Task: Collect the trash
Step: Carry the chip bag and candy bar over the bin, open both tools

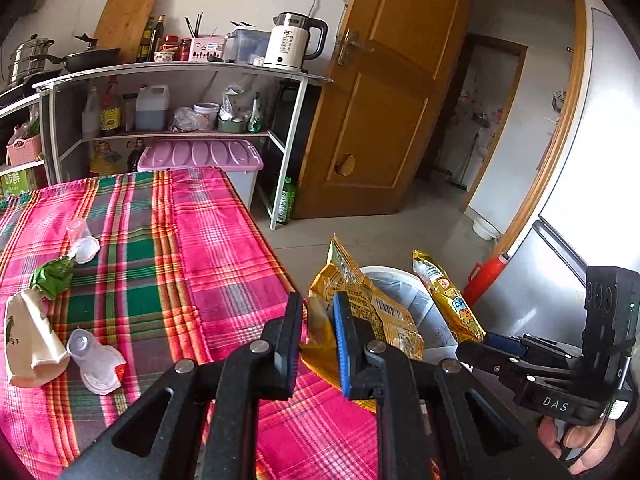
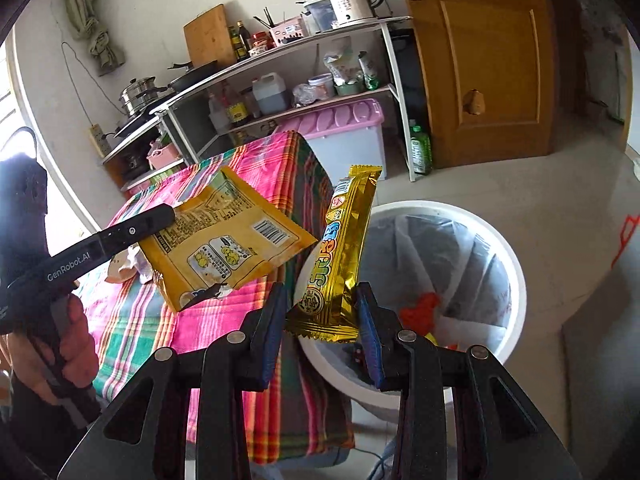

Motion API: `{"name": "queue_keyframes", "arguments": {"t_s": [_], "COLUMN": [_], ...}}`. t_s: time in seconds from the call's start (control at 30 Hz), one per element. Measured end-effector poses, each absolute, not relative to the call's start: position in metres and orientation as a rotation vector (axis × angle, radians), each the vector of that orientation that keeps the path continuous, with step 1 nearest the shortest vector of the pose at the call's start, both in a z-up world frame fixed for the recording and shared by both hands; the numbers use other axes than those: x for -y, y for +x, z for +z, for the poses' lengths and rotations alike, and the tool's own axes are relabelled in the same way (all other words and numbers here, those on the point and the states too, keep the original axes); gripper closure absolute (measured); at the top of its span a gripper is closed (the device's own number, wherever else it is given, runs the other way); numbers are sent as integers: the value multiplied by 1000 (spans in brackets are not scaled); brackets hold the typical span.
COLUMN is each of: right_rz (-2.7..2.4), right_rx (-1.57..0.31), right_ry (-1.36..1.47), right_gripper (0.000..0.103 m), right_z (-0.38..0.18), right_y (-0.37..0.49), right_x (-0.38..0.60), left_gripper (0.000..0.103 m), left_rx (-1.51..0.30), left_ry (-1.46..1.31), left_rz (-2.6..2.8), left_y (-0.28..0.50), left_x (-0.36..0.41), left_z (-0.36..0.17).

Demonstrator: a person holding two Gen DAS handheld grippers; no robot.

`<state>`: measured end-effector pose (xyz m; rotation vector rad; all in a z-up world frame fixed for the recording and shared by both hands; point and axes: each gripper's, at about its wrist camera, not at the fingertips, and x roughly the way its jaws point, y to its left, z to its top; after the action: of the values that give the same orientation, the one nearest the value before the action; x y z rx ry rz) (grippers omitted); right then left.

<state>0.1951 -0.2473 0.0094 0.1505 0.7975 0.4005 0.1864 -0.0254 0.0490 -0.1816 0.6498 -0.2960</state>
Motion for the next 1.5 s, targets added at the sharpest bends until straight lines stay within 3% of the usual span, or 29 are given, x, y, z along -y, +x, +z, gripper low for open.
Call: {"name": "queue_keyframes", "arguments": {"t_s": [0.7, 0.83, 1.0, 1.5], "right_rz": [292, 280, 274, 319], "right_rx": [-883, -897, -884, -818], "right_ry": [218, 225, 234, 218], "right_gripper": [66, 61, 61, 61], "right_z": [-26, -33, -31, -6], "right_y": [214, 217, 218, 201], "right_x": [294, 299, 305, 289], "left_gripper": [86, 81, 75, 75], "left_rx": [-757, -789, -788, -729], "left_ry": [-130, -127, -134, -158], "left_rz": [-386, -392, -398, -368], "left_y": [224, 229, 227, 203], "left_x": [95, 104, 103, 73], "left_z": [12, 3, 3, 23]}}
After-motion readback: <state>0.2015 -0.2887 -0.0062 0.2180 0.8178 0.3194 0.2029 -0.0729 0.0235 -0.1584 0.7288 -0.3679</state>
